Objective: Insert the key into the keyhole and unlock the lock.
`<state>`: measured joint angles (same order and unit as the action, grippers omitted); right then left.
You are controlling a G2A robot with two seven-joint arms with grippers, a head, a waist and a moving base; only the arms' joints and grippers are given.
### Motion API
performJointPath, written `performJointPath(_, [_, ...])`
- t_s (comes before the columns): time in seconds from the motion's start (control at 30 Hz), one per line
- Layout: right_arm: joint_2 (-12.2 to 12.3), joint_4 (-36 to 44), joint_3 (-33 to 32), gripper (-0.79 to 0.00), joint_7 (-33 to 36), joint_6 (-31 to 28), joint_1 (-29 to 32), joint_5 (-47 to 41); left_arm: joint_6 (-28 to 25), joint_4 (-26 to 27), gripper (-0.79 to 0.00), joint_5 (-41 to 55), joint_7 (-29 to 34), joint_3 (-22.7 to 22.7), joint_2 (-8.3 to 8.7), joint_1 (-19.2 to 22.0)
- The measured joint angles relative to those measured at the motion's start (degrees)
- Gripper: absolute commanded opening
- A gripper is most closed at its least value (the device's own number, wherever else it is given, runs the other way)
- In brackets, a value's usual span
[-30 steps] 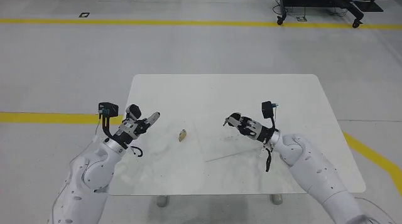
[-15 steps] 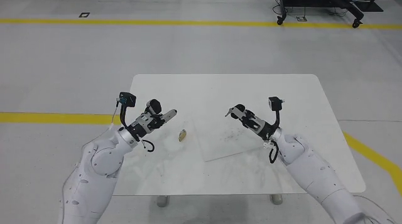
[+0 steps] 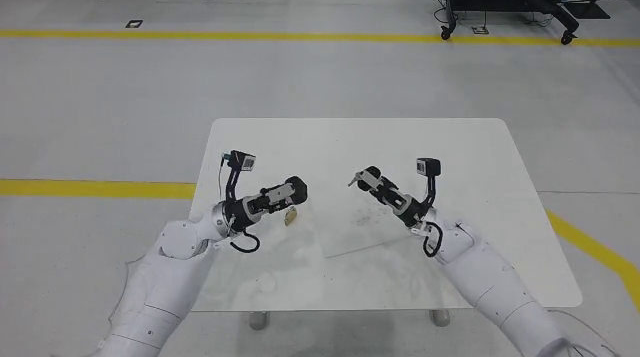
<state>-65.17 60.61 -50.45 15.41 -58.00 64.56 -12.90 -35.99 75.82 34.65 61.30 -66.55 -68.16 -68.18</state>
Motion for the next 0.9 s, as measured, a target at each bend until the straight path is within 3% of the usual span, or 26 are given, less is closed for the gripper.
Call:
performJointPath(0.07, [-0.15, 0.83, 0.11, -0.785, 2.83, 0.0, 0.09, -4.37, -0.07, -3.73, -0.009, 4.45, 4.04, 1.85, -0.52, 3.29])
performJointPath(0.2, [-0.01, 1.86, -0.63, -0.785, 10.16, 0.0, 0.73, -13.45, -2.38, -8.07, -0.095, 0.13, 2.68, 6.69, -2.02, 7.4])
performJointPath(0.43, [0.02, 0.01, -1.99, -0.785, 23.41, 0.0, 0.79, -24.16, -6.51, -12.99, -0.212, -13.17, -6.94, 12.7, -4.16, 11.51])
performJointPath(0.53, [-0.43, -1.08, -1.92, -0.785, 25.33, 0.0, 0.51, -24.38, -7.09, -14.06, -0.222, -16.01, -10.33, 13.9, -4.74, 12.27])
performJointPath(0.73, [-1.53, -2.44, -0.79, -0.785, 28.0, 0.0, -0.13, -25.86, -6.81, -13.97, -0.394, -21.88, -18.25, 15.29, -5.66, 12.73])
performJointPath(0.9, [-2.31, -3.79, -0.81, -0.785, 27.16, 0.0, -0.82, -24.17, -6.31, -13.51, -0.416, -24.04, -19.57, 16.21, -6.02, 12.9])
